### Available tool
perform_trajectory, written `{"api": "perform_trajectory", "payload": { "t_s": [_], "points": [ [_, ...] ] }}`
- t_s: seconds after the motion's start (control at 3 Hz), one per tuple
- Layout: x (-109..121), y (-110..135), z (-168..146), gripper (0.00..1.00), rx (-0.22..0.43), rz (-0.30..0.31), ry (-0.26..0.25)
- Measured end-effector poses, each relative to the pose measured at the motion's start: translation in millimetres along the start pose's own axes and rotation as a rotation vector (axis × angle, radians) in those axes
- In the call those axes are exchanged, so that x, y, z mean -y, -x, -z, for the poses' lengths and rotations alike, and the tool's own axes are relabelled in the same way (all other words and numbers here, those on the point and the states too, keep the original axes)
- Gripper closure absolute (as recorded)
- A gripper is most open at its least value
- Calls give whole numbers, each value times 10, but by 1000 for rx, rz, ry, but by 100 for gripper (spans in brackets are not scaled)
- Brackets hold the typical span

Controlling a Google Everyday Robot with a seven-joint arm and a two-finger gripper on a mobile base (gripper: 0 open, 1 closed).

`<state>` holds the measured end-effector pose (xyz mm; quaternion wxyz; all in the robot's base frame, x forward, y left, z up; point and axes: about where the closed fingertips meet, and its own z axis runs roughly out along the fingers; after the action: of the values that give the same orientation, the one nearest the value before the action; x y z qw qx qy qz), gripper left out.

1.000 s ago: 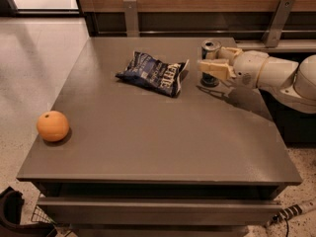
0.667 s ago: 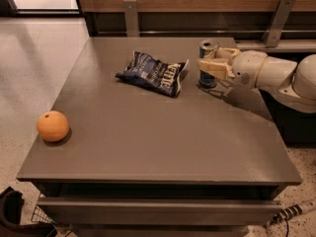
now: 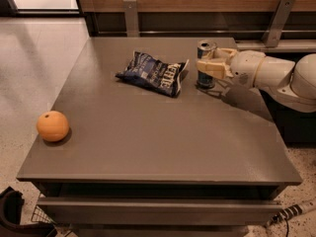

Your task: Move redbull can near orange

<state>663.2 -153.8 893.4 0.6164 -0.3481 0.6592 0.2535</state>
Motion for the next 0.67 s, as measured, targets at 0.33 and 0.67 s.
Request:
{"api": "perform_trajectory", "payload": {
  "t_s": [0.33,0.67],
  "points": [
    [-1,1,-1,100,0,0,0],
    [-99,200,56,100,-10,2,-7]
  ]
}}
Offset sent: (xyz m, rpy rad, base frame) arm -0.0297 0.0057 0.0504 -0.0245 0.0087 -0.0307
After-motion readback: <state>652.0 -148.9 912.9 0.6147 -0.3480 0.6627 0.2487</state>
